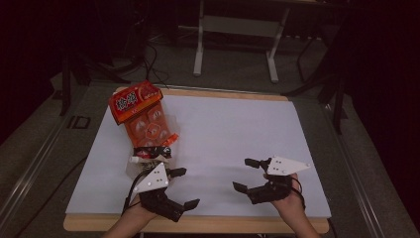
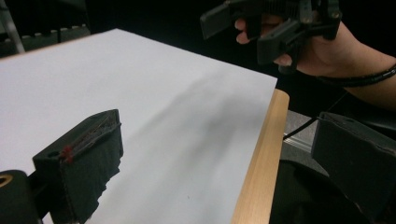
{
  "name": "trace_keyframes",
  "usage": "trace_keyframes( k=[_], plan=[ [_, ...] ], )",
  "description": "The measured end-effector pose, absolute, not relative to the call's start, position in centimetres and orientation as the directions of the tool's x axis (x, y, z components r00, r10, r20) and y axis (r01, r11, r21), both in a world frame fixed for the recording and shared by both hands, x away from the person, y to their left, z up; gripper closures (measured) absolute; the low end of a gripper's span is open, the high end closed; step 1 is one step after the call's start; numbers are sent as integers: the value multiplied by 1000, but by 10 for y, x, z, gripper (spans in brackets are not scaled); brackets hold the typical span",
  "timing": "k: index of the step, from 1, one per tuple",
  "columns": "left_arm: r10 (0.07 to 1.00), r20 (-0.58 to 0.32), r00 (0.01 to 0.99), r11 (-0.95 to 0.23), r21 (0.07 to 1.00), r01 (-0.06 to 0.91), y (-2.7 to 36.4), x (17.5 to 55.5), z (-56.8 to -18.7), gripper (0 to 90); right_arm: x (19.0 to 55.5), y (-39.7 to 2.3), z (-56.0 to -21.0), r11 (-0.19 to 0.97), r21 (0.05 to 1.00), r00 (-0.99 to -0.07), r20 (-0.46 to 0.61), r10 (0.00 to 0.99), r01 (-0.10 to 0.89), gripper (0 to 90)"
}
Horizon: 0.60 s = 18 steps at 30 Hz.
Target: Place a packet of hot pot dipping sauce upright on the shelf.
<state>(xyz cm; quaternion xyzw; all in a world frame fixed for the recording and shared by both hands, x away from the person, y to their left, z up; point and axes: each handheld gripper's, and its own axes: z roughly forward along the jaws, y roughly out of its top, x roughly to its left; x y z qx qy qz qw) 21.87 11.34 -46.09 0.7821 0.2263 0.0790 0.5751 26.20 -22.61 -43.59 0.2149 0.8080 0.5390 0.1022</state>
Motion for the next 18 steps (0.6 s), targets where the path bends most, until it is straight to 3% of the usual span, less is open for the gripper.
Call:
trace_keyframes(
  k=[18],
  plan=[
    [422, -97, 902, -297, 925, 238, 117, 215, -497, 35, 260, -228, -450, 353, 907, -873, 31, 487, 229, 143]
  ],
)
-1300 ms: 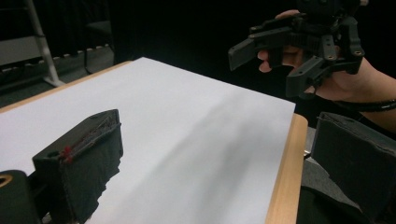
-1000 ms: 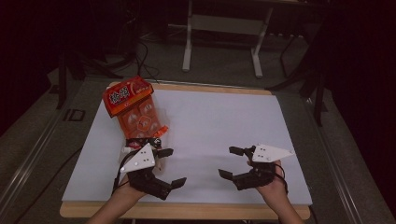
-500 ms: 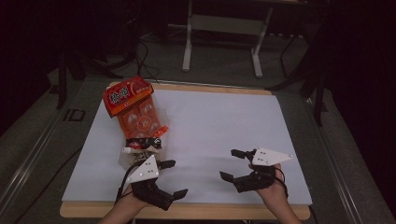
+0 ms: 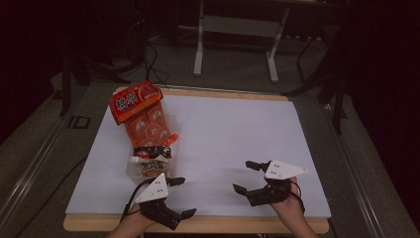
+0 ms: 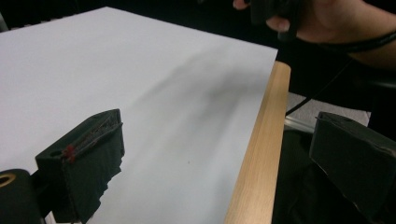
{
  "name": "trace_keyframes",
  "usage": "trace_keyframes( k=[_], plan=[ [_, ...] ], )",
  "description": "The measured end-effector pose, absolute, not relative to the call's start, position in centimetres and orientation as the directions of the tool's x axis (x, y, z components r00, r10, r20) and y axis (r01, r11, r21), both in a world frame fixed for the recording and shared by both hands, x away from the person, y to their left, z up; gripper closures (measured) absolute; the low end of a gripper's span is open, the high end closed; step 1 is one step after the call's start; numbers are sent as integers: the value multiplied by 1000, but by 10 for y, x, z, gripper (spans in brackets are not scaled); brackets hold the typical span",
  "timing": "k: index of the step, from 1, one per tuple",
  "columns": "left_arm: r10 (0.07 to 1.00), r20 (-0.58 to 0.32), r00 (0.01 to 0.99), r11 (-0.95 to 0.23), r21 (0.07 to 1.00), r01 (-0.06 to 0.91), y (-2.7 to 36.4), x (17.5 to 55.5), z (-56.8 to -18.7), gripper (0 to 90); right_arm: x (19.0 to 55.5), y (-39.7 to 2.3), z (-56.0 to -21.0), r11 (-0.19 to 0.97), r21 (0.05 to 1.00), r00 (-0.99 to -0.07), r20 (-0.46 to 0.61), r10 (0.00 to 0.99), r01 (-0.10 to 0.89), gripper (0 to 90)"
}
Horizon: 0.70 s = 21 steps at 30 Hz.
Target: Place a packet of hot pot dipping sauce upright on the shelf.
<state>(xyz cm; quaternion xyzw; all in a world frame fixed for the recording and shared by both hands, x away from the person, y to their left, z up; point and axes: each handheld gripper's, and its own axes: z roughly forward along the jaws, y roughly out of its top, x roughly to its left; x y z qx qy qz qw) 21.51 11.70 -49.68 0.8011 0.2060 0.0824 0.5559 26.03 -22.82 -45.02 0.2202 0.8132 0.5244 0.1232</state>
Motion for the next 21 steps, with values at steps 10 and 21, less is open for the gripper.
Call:
trace_keyframes(
  k=[10, 21],
  plan=[
    [444, -51, 895, -335, 916, 219, 115, 212, -508, 35, 261, -229, -460, 361, 900, -870, 38, 492, 243, 143],
    [449, -51, 892, -340, 913, 223, 113, 212, -512, 35, 265, -229, -466, 365, 895, -867, 45, 496, 255, 143]
  ],
)
